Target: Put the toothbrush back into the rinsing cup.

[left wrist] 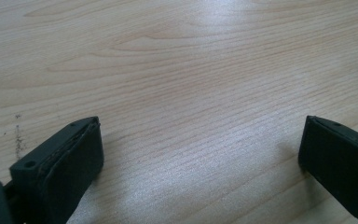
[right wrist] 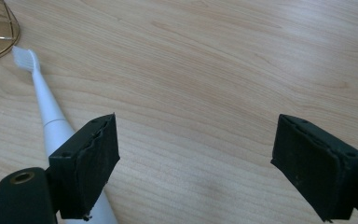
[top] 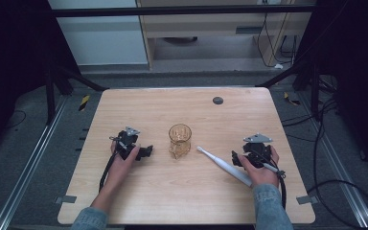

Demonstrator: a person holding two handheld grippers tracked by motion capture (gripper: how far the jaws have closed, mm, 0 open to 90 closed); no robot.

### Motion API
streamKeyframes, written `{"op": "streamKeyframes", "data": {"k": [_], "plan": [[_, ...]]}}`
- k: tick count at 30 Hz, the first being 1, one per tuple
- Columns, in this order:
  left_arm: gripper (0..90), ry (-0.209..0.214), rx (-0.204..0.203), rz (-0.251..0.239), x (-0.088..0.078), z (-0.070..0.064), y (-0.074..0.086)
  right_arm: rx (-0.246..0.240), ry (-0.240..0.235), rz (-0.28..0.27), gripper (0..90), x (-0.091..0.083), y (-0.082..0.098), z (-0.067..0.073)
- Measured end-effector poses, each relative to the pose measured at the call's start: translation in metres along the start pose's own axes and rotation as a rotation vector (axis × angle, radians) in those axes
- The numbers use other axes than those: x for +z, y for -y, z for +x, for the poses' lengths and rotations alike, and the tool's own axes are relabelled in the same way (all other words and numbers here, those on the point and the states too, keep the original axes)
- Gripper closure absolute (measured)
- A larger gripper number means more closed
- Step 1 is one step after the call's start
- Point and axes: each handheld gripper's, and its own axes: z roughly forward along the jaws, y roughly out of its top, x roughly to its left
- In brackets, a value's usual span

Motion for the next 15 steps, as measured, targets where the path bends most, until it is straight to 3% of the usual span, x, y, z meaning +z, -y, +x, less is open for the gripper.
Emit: {"op": "streamKeyframes", "data": {"k": [15], "plan": [[0.0,0.0,0.0,0.0,0.0,0.0,0.0,-0.04,-0.091,0.041,18.1,-0.012,-0.008,0.014]]}}
